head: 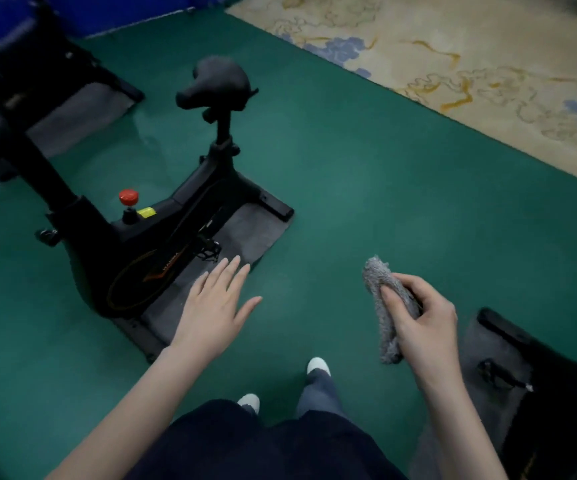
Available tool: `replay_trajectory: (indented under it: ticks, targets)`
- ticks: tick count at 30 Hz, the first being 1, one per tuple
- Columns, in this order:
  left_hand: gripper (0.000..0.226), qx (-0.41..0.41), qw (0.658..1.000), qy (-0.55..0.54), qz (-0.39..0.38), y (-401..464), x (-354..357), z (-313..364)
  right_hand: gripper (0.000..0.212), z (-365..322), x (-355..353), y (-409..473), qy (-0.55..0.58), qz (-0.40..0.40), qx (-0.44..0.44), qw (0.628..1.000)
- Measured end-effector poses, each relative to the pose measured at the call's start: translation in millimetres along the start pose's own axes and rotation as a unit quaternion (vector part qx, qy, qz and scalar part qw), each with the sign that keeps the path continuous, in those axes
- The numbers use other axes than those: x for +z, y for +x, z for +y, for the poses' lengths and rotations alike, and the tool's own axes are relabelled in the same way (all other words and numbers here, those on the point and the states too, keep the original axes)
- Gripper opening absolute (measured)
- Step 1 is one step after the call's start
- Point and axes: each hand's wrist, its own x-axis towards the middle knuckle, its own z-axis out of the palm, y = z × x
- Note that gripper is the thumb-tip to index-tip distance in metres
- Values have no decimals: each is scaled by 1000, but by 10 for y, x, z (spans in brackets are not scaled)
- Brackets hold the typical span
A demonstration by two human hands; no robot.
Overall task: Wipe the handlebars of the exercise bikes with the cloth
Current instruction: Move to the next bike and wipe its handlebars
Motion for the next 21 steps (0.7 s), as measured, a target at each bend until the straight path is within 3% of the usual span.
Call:
replay_trajectory:
  ticks: [9, 15, 21]
  targets:
    - [67, -197, 979, -39, 40, 137, -207, 359, 17, -170, 70, 1243, 36, -189, -70, 979]
    - [68, -320, 945, -54, 44, 59, -205, 156, 15, -423, 619, 1619, 34, -308, -120, 943]
    - [68, -393, 915, -74, 50, 258, -115, -285, 15, -766, 1426, 1989, 24, -371, -171, 912]
